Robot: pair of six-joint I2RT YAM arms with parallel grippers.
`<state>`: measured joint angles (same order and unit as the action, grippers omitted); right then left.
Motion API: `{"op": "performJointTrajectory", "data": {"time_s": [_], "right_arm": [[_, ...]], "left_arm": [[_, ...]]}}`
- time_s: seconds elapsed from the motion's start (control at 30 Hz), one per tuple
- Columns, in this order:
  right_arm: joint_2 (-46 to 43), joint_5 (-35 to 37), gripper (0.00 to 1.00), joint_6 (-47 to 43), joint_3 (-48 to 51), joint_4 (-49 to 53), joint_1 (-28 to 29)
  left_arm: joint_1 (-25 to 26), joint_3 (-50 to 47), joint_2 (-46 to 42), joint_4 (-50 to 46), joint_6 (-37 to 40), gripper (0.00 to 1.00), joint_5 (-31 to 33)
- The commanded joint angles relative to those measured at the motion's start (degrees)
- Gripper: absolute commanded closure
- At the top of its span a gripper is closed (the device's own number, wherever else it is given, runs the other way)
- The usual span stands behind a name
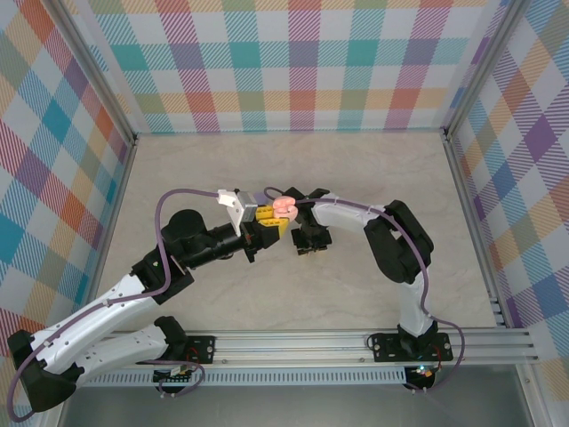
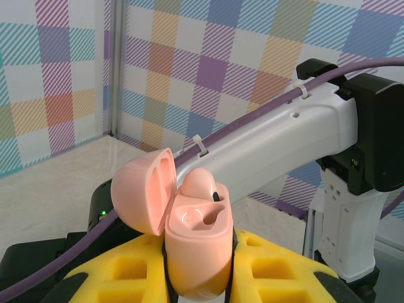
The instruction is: Insert wireless bluetooth earbuds into charging case
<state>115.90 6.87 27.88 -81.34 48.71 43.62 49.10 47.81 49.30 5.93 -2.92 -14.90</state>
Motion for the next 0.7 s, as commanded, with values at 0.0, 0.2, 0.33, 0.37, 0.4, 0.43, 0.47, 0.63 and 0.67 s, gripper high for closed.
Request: {"op": "performJointTrajectory", "data": {"time_s": [0.0,0.2,0.33,0.37,0.4,0.43,0.47,0.63,0.67], "right_arm": [[1.10,0.50,0.64,-0.04,-1.01,-0.60,0.32],[0.82,0.16,0.67,2.20,-0.90,-1.89,0.30],[1.07,0.28,0.65,4.08,-0.75,-2.26,0.24],[1.14,0.29,0.65,4.48,-0.71,-2.50,0.17],[1.10,0.26,0.65,4.82,-0.62,-2.72,0.20],[1.02,0.09,0.66,5.12,-0.58,-3.06,0.13],[0.92,-0.01,0.66,5.37,-0.49,-3.32,0.07],[-0.07,-0.14,0.67,6.63,-0.05,-4.50,-0.26],[-0.14,-0.28,0.68,6.82,0.00,-4.58,-0.44]], "left_arm": [[0.81,0.08,-0.17,1.40,0.19,0.90,-0.46],[0.74,0.18,-0.30,1.22,0.26,0.90,-0.57],[0.74,0.31,-0.43,0.93,0.46,0.90,-0.57],[0.74,0.35,-0.48,0.92,0.45,0.90,-0.57],[0.80,0.35,-0.54,0.92,0.54,0.90,-0.55],[0.75,0.34,-0.53,0.84,0.54,0.90,-0.57],[0.73,0.34,-0.52,0.83,0.50,0.90,-0.60],[0.79,0.30,-0.91,0.75,0.72,0.90,-0.66],[0.79,0.31,-1.04,0.83,0.72,0.90,-0.66]]}}
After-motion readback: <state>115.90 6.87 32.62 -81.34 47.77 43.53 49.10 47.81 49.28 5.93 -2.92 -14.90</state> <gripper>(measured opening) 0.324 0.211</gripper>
